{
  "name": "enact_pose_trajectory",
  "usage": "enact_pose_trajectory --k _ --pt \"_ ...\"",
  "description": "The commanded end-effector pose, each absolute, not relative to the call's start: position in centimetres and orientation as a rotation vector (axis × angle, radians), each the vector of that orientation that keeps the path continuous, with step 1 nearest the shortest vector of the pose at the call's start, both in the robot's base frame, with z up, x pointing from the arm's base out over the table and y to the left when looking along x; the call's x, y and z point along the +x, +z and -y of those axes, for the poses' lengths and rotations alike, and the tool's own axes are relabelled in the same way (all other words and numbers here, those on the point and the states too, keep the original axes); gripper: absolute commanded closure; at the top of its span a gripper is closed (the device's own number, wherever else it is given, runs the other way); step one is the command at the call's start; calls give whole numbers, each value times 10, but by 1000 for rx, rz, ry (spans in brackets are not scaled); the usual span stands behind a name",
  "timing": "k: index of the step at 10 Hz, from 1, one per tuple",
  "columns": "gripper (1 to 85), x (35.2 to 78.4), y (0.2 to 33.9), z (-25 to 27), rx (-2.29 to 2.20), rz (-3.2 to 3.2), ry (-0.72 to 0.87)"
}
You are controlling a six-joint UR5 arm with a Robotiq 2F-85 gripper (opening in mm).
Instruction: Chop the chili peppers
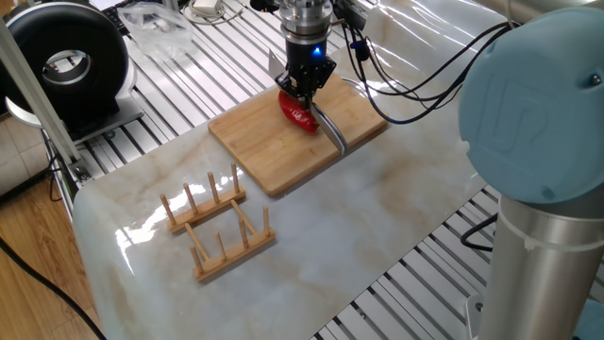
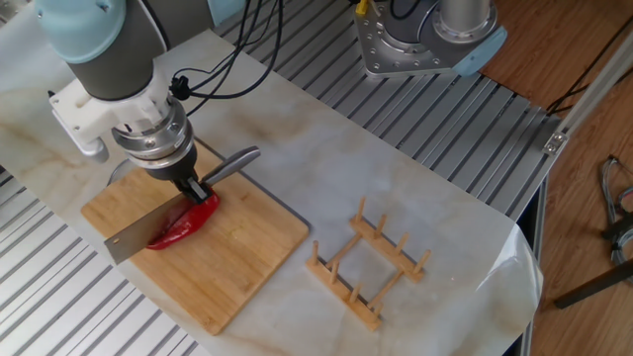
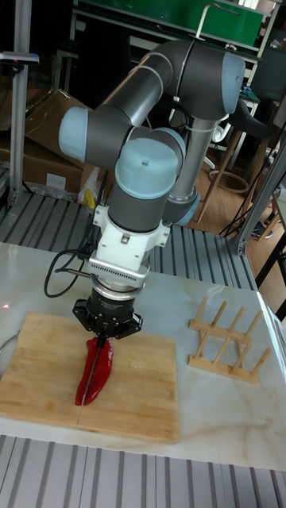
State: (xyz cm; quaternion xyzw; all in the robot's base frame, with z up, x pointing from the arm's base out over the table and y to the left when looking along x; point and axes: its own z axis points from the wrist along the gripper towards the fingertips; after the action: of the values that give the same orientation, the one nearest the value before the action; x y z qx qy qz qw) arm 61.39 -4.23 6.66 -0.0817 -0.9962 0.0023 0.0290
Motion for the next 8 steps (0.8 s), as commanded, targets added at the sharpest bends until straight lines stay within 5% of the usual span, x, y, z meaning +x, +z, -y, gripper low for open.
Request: enact_pose_trajectory --k 1,8 --pt "843 612 62 40 -250 3080 -24" --pt "843 610 67 45 -220 3050 1"
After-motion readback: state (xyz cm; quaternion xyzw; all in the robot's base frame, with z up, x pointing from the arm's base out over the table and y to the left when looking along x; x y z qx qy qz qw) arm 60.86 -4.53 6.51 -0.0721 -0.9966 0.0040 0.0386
